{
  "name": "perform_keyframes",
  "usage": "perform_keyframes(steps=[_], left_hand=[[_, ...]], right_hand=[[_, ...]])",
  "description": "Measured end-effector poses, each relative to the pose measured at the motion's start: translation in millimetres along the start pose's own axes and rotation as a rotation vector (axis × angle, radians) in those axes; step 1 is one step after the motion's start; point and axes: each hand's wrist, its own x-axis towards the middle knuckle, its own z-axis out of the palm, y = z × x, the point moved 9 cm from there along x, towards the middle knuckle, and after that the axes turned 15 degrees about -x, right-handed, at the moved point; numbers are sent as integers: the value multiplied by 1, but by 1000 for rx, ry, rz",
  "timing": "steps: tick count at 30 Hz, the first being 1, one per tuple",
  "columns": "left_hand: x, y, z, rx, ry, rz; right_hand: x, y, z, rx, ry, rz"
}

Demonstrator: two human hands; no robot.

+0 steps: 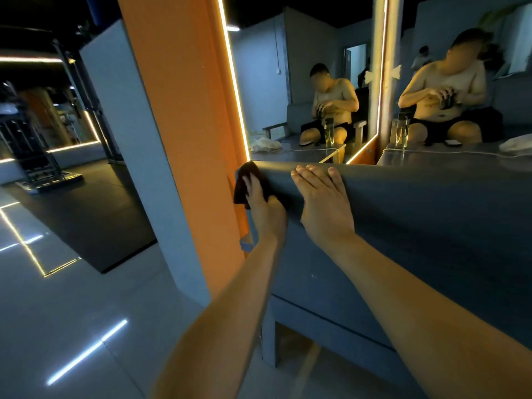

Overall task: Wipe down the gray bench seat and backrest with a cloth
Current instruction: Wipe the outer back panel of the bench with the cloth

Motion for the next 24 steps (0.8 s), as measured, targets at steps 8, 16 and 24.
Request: perform_keyframes(steps=[8,16,24], left_hand=[[-60,0,47,177,-237,162],[-118,18,40,-203,-245,-84],[-125,-1,29,-186,-281,-228]], right_hand=[[-12,13,-16,201,-45,7],[-68,47,-34,363,-6,215],[-88,37,-5,682,-235,316]])
